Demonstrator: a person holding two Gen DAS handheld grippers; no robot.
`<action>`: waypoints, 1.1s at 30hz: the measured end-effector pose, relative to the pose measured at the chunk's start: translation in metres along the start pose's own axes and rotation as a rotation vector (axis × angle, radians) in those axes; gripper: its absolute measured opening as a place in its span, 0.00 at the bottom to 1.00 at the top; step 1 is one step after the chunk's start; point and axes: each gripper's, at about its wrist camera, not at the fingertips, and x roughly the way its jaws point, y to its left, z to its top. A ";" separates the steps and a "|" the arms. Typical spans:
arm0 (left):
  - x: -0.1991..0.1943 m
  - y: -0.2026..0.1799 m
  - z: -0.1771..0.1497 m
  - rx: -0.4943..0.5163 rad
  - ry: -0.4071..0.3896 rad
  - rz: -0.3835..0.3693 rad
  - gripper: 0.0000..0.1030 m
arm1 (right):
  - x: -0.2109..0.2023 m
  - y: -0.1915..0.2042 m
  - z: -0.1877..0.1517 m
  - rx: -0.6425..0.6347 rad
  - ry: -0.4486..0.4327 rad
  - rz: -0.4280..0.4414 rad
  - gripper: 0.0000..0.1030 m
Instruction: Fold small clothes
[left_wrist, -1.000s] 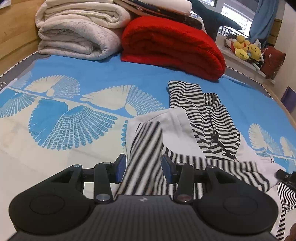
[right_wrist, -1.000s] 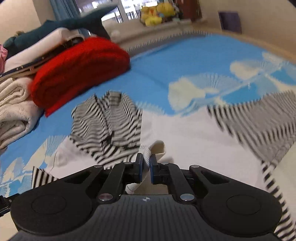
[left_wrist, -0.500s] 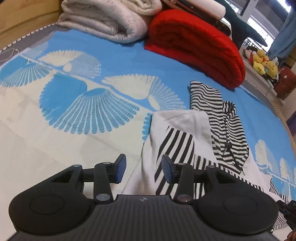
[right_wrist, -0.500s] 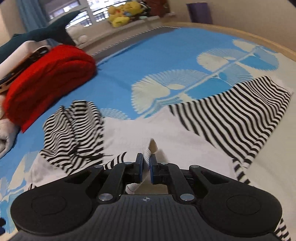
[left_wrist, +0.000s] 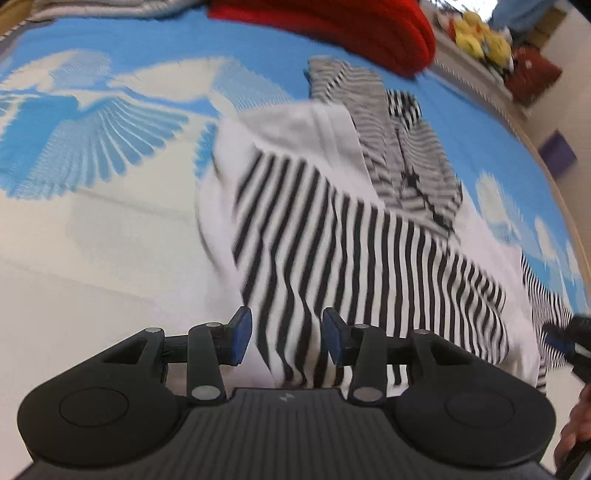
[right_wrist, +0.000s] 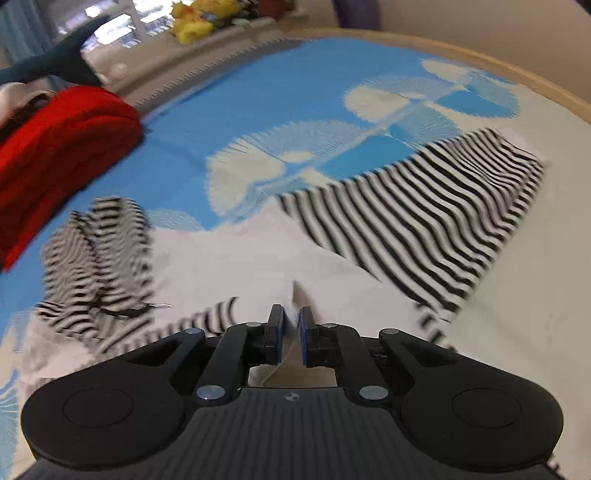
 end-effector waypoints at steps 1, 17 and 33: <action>0.003 -0.001 -0.003 0.000 0.008 0.003 0.45 | 0.000 -0.001 0.000 0.000 -0.007 -0.002 0.17; 0.025 -0.006 -0.019 0.019 0.071 0.038 0.44 | 0.043 0.010 -0.024 -0.032 0.275 0.116 0.44; -0.014 -0.024 -0.005 0.071 -0.065 0.051 0.56 | 0.031 -0.011 -0.003 -0.008 0.234 0.102 0.44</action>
